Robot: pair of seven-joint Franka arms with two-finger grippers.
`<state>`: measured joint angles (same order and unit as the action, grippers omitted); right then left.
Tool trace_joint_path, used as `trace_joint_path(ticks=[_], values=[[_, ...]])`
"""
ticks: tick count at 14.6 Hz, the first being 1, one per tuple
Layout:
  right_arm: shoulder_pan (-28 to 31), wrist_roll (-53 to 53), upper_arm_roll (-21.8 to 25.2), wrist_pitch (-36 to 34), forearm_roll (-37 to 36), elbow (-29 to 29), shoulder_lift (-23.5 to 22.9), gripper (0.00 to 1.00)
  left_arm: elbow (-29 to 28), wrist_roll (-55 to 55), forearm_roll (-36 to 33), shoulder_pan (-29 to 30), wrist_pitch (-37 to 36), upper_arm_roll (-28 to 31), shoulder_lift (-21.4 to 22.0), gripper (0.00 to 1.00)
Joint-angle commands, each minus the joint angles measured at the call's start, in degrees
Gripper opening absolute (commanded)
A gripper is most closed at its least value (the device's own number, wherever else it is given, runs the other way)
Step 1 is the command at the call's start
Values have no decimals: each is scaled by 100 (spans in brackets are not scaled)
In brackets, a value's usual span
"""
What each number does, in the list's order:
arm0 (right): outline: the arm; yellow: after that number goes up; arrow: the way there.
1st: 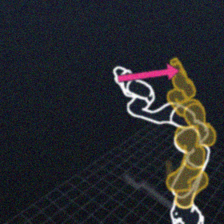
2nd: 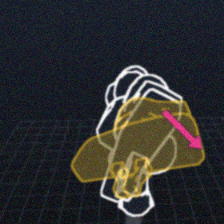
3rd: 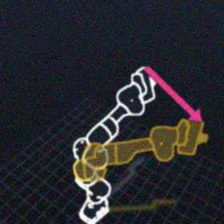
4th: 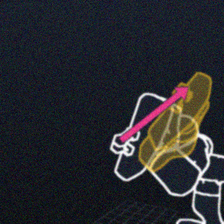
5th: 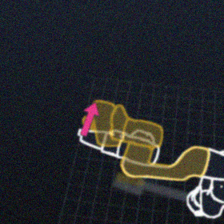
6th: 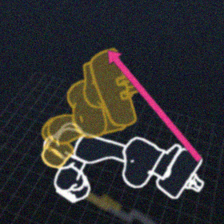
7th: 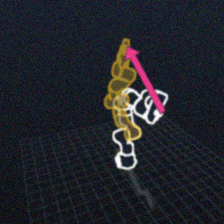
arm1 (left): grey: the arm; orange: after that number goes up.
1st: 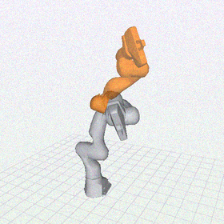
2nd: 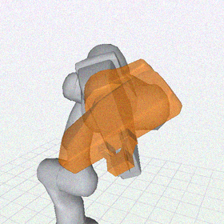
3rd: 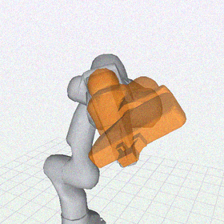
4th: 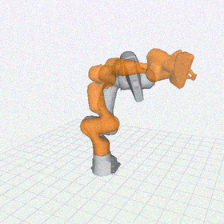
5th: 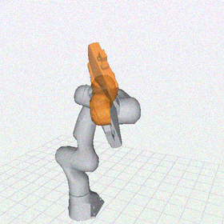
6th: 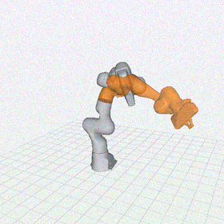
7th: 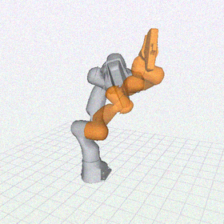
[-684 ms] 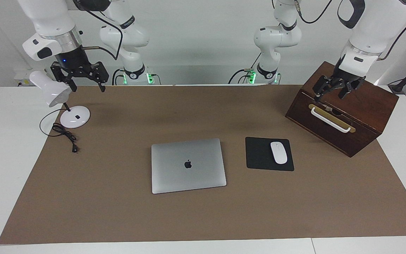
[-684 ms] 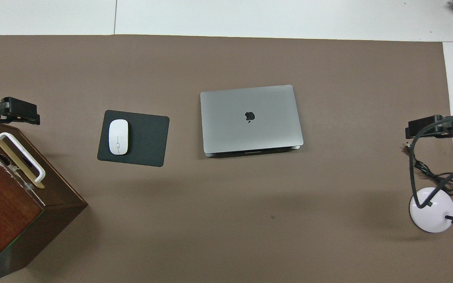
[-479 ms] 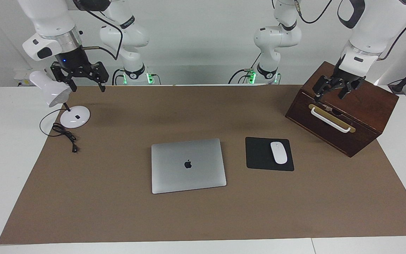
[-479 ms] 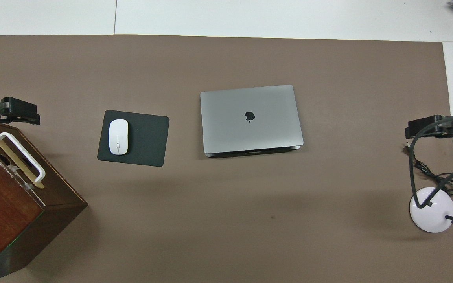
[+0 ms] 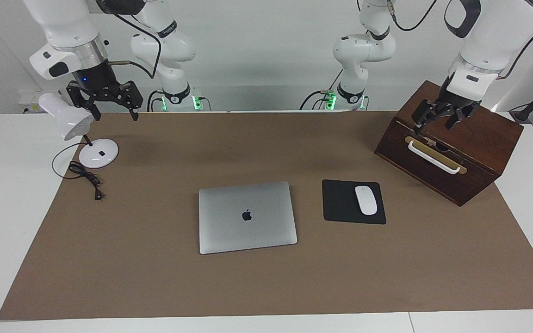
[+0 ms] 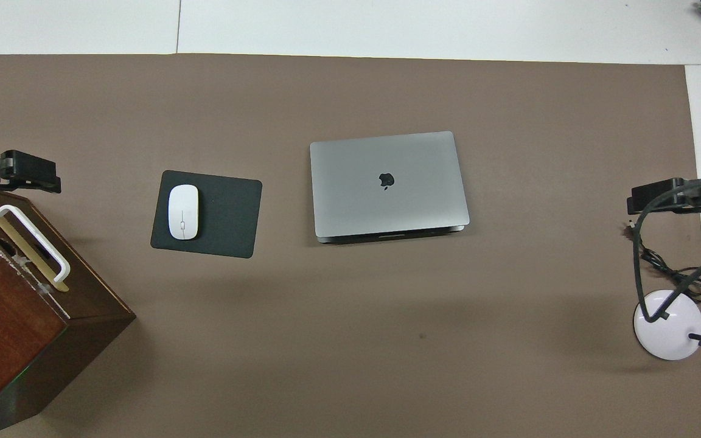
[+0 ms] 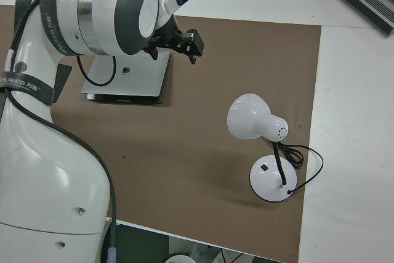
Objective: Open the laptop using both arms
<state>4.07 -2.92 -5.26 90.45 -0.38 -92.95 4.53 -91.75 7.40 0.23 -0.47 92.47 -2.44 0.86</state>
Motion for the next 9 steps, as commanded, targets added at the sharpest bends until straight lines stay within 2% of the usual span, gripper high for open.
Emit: trace_joint_path(ticks=[1,6,7,9], values=[[-3,46,25,131,144,-145,119,100,0,-63,65,20,8,6,2,100],[6,46,25,140,144,-145,119,100,-35,-19,65,12,-10,6,11,100],[6,46,25,140,144,-145,119,100,-35,-19,65,3,-44,-2,20,91],[6,46,25,140,144,-145,119,100,-53,-11,65,3,-36,-20,28,58]])
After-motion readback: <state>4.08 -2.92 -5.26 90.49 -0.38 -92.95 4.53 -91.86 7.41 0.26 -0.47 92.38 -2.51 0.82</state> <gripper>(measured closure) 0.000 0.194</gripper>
